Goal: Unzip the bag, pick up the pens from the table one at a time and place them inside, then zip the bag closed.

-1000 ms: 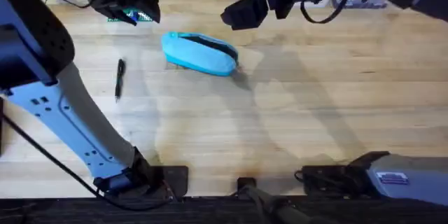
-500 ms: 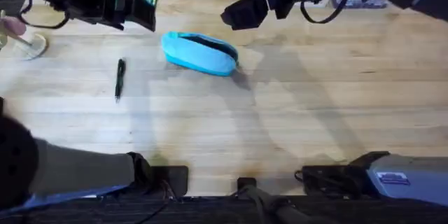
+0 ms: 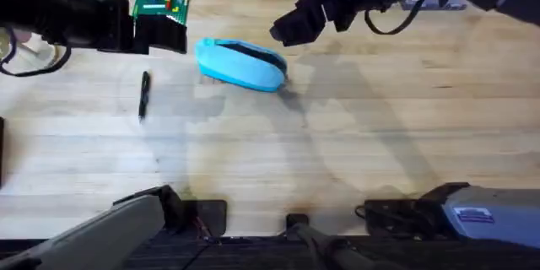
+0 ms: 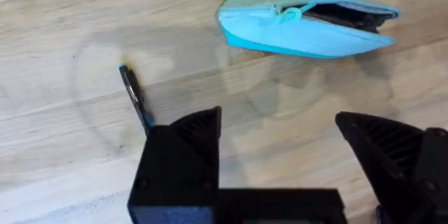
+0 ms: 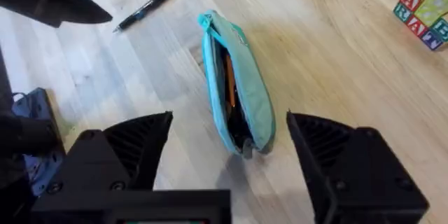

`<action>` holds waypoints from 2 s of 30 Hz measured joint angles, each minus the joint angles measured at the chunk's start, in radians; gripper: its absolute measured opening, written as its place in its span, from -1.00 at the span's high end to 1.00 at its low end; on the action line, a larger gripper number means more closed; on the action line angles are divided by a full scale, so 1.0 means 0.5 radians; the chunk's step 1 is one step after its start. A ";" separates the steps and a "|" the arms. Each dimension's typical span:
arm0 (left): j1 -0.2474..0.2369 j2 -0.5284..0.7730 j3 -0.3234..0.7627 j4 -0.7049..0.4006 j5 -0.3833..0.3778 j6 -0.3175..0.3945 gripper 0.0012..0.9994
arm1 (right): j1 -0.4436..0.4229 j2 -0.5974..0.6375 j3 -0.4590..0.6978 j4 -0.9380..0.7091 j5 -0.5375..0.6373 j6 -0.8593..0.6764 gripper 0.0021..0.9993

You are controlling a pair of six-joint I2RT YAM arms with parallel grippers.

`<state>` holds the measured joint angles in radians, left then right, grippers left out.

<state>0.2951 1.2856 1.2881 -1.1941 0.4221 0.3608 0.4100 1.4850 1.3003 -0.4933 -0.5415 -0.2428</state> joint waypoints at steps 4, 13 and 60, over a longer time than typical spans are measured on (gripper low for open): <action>0.000 -0.004 -0.002 -0.101 0.000 -0.006 -1.00 | 0.000 0.000 0.000 -0.028 0.005 -0.062 0.88; 0.000 -0.004 -0.002 -0.101 0.000 -0.006 -0.99 | 0.000 0.000 0.000 -0.200 0.005 -0.218 0.95; 0.000 -0.004 -0.002 -0.089 0.000 -0.006 -0.99 | -0.002 0.097 0.001 -0.411 0.005 -0.803 0.94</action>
<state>0.2951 1.2839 1.2869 -1.2385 0.4221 0.3580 0.4091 1.5335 1.3006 -0.6987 -0.5388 -0.6445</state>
